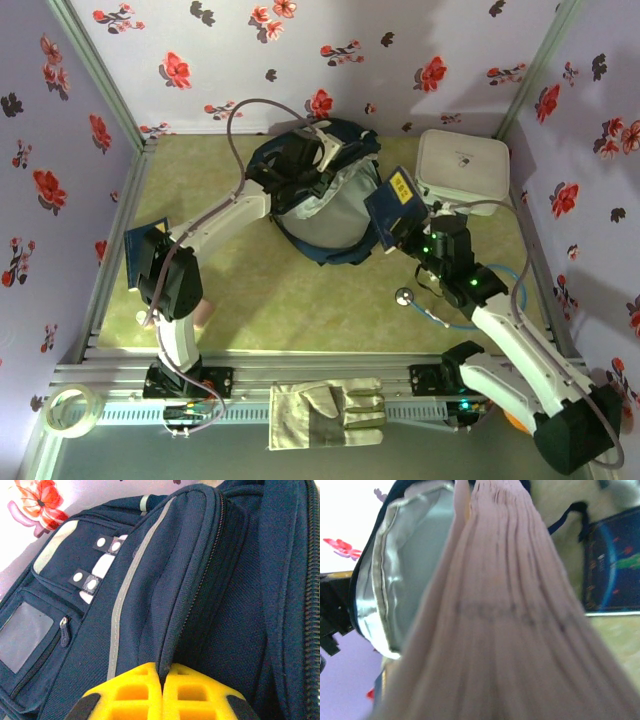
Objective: Pack the student bag
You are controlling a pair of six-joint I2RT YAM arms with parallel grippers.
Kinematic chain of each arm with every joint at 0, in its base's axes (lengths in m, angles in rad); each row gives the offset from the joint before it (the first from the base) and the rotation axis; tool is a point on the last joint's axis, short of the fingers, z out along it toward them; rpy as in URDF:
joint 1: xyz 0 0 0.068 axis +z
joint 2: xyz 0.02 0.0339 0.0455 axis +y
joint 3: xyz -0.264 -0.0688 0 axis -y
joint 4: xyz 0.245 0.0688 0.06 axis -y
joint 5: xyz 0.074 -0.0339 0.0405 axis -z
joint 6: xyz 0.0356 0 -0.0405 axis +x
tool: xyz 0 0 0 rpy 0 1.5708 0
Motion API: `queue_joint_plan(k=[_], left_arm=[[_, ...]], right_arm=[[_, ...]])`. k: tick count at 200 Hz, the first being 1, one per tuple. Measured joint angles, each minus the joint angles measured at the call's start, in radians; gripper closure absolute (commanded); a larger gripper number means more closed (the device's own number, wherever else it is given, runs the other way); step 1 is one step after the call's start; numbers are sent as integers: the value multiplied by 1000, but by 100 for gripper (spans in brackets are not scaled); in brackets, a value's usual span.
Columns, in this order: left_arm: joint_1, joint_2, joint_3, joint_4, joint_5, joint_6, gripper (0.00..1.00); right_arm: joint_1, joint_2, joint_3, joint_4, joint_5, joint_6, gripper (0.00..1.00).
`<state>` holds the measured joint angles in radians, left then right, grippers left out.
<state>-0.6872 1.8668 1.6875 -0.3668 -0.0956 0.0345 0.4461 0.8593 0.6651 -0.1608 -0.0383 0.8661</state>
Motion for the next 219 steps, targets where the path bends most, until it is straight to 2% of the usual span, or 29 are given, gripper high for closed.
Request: queue_joint_plan(k=[30,92,144,179,219], left_arm=[[0,-2,-6,11,-4,-58,100],[0,-109,-105,50,-10,-135,100],[0,-171,-140,60,-10,-157,100],[0,-179,-164,81,-8,-164,100],[0,-192,-201,119,0,-195,100]], right_arm=[[23,105,-6,104,-71,52,85],[85,433,69,262,-114,148,89],[93,569,190,441,-138,203,89],[98,712,300,470,-142,246,90],[107,915,442,420,-101,262,90]])
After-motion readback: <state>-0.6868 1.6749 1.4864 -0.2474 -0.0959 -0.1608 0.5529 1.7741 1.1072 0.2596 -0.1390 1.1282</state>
